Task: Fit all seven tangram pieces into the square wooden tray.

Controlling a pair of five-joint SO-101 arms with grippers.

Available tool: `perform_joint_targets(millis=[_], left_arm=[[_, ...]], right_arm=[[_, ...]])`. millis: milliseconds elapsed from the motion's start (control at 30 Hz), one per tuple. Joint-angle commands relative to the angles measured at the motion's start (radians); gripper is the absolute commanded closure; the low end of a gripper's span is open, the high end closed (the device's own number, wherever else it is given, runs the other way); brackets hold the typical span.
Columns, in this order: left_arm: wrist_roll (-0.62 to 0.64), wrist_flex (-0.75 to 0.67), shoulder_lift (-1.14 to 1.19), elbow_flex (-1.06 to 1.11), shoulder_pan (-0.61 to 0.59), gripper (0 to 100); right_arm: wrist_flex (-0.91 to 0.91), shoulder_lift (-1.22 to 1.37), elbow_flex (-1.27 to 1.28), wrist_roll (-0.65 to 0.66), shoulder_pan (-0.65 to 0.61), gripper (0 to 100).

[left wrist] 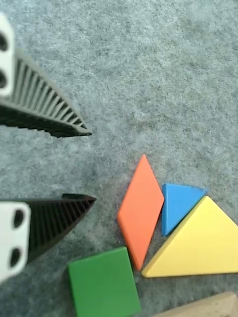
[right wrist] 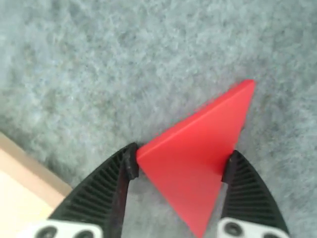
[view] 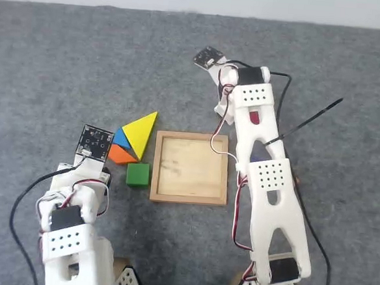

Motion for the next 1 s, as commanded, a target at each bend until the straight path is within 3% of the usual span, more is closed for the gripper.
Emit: perform_joint_targets(millis=[0, 700, 767, 900, 967], left_arm=[[-0.011, -0.021, -0.023, -0.012, 0.002, 82], [-0.011, -0.021, -0.023, -0.012, 0.002, 82], [-0.011, -0.021, -0.023, -0.012, 0.002, 82], [-0.011, -0.021, -0.023, -0.012, 0.002, 82], [-0.011, -0.021, -0.023, -0.012, 0.002, 82]], right_arm=[[0.036, -0.087, -0.012, -0.012, 0.013, 80.4], [0.11, -0.232, -0.003, -0.012, -0.002, 80.2], [0.11, -0.208, -0.003, -0.025, -0.005, 76.3], [0.074, -0.137, -0.005, -0.18, 0.001, 56.8], [0.054, -0.102, -0.005, -0.192, 0.001, 50.5]])
